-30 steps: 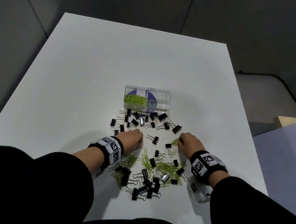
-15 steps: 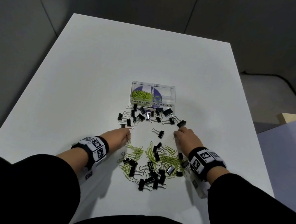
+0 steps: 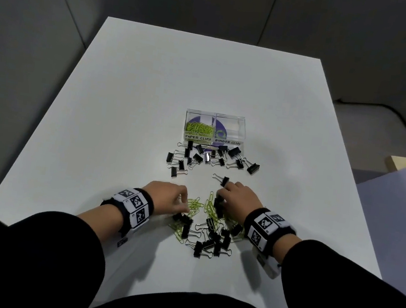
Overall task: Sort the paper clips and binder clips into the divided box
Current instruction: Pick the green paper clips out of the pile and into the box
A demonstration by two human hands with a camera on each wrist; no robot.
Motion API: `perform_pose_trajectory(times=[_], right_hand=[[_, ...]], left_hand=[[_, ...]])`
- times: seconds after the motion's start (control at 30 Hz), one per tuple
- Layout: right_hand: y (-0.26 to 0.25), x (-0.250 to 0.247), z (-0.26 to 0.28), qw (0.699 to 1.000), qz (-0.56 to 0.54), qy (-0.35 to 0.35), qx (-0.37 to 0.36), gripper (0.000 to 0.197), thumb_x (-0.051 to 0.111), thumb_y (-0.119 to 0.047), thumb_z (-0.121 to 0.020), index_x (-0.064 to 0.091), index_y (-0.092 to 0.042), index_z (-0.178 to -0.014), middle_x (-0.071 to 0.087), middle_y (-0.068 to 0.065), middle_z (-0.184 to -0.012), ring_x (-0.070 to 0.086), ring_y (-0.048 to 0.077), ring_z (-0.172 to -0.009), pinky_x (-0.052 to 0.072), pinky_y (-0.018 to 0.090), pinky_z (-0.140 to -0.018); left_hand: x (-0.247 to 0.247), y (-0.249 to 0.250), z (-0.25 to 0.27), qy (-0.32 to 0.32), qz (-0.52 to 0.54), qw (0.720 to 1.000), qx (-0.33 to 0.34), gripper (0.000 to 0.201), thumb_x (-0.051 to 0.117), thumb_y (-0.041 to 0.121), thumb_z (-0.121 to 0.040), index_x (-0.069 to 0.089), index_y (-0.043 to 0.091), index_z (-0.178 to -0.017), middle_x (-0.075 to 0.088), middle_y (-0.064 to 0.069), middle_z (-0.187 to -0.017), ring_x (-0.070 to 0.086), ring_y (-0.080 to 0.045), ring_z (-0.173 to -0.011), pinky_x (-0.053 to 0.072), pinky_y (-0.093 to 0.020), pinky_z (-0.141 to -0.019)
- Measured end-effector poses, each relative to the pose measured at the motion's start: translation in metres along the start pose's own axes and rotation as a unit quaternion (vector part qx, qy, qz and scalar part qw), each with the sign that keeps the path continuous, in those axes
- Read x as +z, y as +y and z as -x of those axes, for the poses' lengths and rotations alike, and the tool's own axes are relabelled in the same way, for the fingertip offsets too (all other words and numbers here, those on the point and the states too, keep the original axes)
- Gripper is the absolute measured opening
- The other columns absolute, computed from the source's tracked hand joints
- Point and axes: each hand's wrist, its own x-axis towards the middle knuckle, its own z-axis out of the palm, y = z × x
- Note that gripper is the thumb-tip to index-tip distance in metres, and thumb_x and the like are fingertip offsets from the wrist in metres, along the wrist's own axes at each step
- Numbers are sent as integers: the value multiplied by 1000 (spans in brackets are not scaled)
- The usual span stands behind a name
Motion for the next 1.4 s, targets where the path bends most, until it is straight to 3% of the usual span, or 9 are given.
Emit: perform_pose_trajectory(times=[0.1,0.2,0.37,0.6,0.7,0.93,1.03,1.2,1.4], right_hand=[[-4,2,2,1000,-3,6,9,27,55,-13,-87,57,-6,-113,57,14,-114,55,32,-100,47,39,-79],[-3,4,4,1000,0,13,-2,20,70,-13,-74,63,-4,-90,64,14,-87,62,33,-75,50,37,-60],[-3,-6,5,993,-113,16,23,22,49,-20,-92,57,-7,-108,56,9,-111,55,26,-98,49,35,-81],[-2,-22,6,978,-195,-32,68,19,39,-11,-95,52,-6,-107,59,10,-108,55,23,-88,43,29,-76],[-4,-19,9,979,-184,-64,58,20,40,-11,-93,54,-7,-107,53,10,-116,45,16,-89,40,26,-80],[-9,-10,16,983,-136,-120,15,42,61,-23,-85,48,-14,-124,44,9,-123,56,28,-101,50,37,-86],[-9,-8,15,984,-139,-109,18,40,61,-24,-84,48,-13,-120,46,8,-120,56,28,-98,50,36,-83],[-5,-15,11,984,-155,-78,46,35,52,-28,-89,39,-13,-117,63,6,-92,61,28,-82,53,38,-74],[11,-30,-9,987,-121,26,101,34,52,-36,-90,47,-18,-118,50,3,-121,60,21,-90,53,34,-75]], left_hand=[[6,4,4,-12,-43,999,24,43,58,48,-84,50,23,-119,62,2,-116,57,-18,-106,42,-29,-83],[10,6,4,-7,-38,999,29,44,61,45,-83,50,23,-119,61,1,-120,56,-20,-109,43,-30,-86],[8,2,7,8,-37,999,21,41,60,45,-84,51,23,-117,60,1,-119,55,-21,-109,43,-31,-87],[11,1,8,-28,-10,999,20,39,62,44,-82,56,23,-115,58,2,-119,53,-18,-111,41,-31,-87],[10,1,8,-29,-14,999,32,41,62,44,-83,56,20,-115,54,0,-119,51,-18,-111,41,-30,-86],[6,1,10,1,-25,998,50,35,57,40,-88,55,19,-115,47,-2,-123,52,-18,-106,38,-25,-76],[4,3,11,22,-28,998,60,33,55,37,-88,54,18,-115,45,-1,-126,53,-18,-104,37,-23,-74],[-1,4,9,41,-28,997,66,33,52,36,-89,53,16,-116,45,0,-128,54,-17,-103,38,-22,-72],[-24,0,-15,85,-41,995,43,33,53,40,-89,54,17,-113,44,-1,-123,52,-15,-93,42,-23,-72]])
